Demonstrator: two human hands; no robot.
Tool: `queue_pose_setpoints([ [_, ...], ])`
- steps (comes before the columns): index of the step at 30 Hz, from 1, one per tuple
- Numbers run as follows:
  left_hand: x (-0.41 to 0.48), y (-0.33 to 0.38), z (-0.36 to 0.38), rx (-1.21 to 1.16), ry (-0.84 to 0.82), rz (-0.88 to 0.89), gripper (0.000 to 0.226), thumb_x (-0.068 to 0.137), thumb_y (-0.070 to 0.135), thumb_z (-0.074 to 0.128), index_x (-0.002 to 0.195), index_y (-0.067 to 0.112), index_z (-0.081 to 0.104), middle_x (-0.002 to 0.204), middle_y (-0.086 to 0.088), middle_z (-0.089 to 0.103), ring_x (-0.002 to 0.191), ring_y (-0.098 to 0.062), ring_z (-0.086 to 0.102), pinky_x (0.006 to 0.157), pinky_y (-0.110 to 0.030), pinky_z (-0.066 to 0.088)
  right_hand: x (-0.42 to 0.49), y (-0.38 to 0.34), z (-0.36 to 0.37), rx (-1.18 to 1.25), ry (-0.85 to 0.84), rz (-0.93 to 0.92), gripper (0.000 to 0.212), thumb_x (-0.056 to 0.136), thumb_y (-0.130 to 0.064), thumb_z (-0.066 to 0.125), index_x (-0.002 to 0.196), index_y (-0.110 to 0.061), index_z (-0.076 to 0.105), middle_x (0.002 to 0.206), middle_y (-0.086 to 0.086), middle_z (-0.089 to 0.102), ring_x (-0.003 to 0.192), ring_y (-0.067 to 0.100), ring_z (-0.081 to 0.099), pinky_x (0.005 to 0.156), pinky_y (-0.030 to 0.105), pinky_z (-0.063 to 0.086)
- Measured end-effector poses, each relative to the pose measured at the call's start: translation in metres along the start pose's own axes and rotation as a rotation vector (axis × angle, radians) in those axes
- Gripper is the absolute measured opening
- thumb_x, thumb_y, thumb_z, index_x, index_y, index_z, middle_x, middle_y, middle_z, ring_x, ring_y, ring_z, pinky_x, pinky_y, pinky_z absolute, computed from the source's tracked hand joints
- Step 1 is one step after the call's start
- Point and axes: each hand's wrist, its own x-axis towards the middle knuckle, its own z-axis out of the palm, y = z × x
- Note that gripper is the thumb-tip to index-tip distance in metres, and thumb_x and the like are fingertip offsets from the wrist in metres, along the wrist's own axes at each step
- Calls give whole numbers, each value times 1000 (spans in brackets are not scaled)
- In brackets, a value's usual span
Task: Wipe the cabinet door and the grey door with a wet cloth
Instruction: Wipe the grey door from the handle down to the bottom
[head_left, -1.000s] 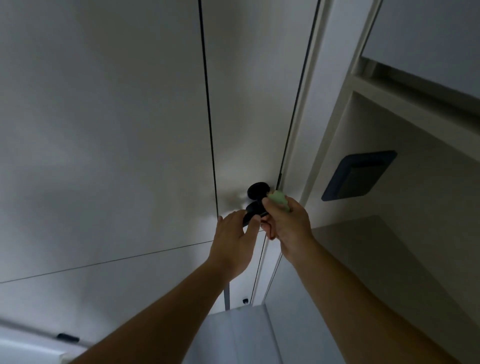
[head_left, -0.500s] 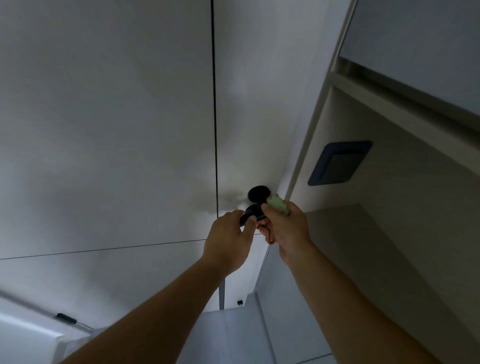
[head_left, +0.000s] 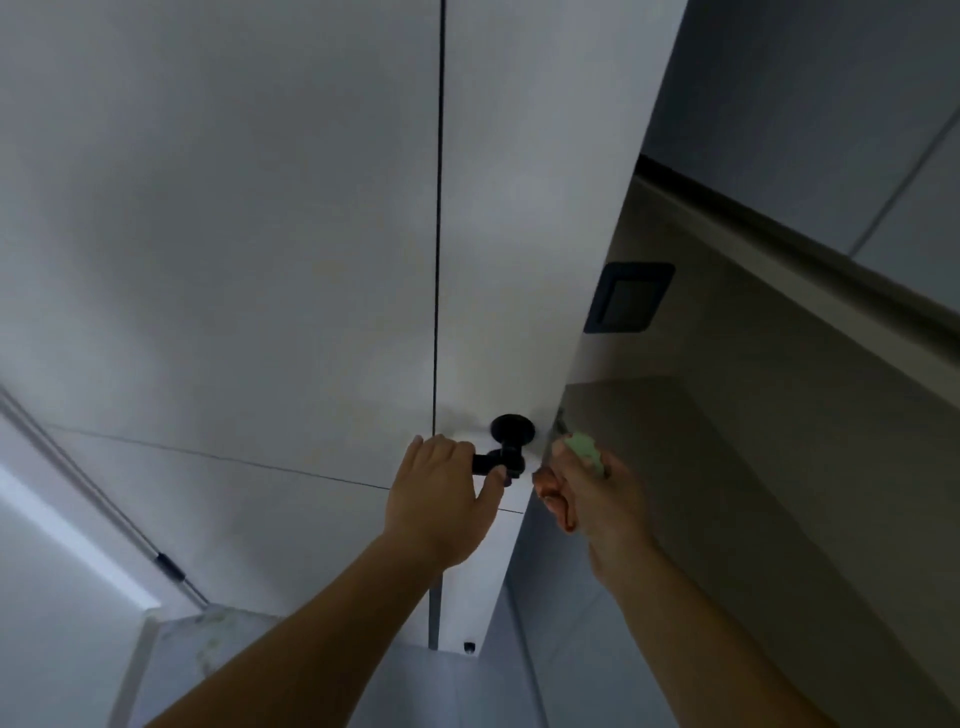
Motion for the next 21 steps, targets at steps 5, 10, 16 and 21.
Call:
queue_pose_setpoints([
  [5, -76, 18, -13, -15, 44, -21, 60, 99, 60, 26, 113, 16, 65, 110, -2, 62, 112, -24, 56, 121, -46, 30, -59, -2, -32, -31, 10, -79, 38, 90, -41, 72, 102, -6, 68, 87, 21, 71, 71, 28, 62, 56, 29, 43],
  [10, -147, 29, -17, -111, 138, -32, 48, 96, 64, 27, 87, 26, 55, 85, 7, 53, 86, -16, 52, 106, -38, 43, -94, -3, -43, -197, -92, -100, 24, 89, -40, 74, 103, -21, 71, 92, 3, 75, 90, 21, 71, 75, 34, 57],
  [16, -229, 27, -39, 6, 169, -135, 46, 94, 72, 34, 82, 29, 48, 83, 10, 44, 81, -13, 45, 81, -27, 44, -139, -3, -35, -219, -378, -181, 4, 93, -15, 71, 96, -18, 71, 71, -8, 73, 62, 1, 65, 56, 18, 50],
  [21, -295, 32, -62, 86, 68, -352, 62, 89, 84, 25, 105, 32, 55, 104, 9, 53, 115, -17, 54, 107, -35, 46, -187, -1, -19, -223, -641, -204, 18, 87, -25, 76, 105, -26, 72, 83, -14, 76, 74, -2, 68, 64, 14, 50],
])
